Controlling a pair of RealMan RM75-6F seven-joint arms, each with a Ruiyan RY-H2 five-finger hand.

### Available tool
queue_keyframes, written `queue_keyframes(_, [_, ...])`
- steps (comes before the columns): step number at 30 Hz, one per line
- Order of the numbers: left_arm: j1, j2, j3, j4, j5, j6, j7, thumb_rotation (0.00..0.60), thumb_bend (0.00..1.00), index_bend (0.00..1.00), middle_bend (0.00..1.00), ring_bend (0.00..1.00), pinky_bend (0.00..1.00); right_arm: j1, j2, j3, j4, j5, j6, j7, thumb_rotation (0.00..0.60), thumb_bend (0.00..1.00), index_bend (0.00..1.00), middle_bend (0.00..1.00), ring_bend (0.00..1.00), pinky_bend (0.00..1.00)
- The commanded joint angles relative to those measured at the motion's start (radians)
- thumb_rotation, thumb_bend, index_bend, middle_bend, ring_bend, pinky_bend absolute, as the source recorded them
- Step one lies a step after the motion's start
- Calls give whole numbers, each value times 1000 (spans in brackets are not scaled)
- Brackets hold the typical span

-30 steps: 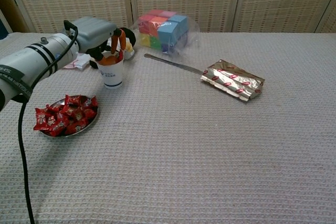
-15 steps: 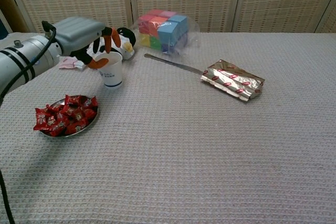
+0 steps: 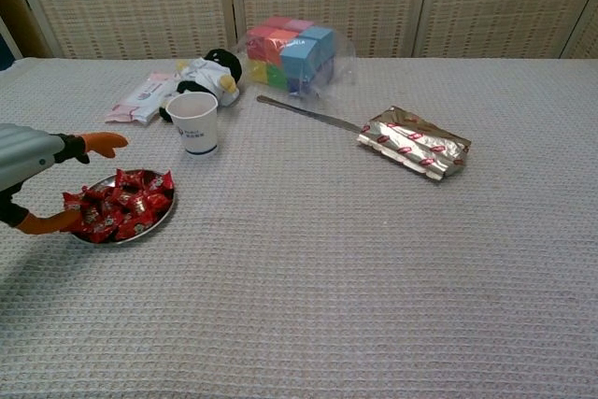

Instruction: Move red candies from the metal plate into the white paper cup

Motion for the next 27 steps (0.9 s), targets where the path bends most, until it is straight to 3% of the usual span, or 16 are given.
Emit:
queue_keyframes(1, [20, 2, 6, 22, -16, -6, -6, 600, 375, 36, 108, 193, 952, 0, -1, -2, -3, -5, 1, -2, 600, 91, 0, 0, 0, 0])
queue_keyframes(10, [36, -71, -20, 139, -19, -17, 6, 600, 371, 129, 161, 281, 952, 0, 0, -6, -12, -14, 5, -7, 600, 90, 0, 0, 0, 0])
queue_keyframes(27, [37, -129, -53, 211, -16, -58, 19, 600, 372, 269, 276, 361, 965, -1, 5, -6, -16, -5, 1, -7, 600, 90, 0, 0, 0, 13])
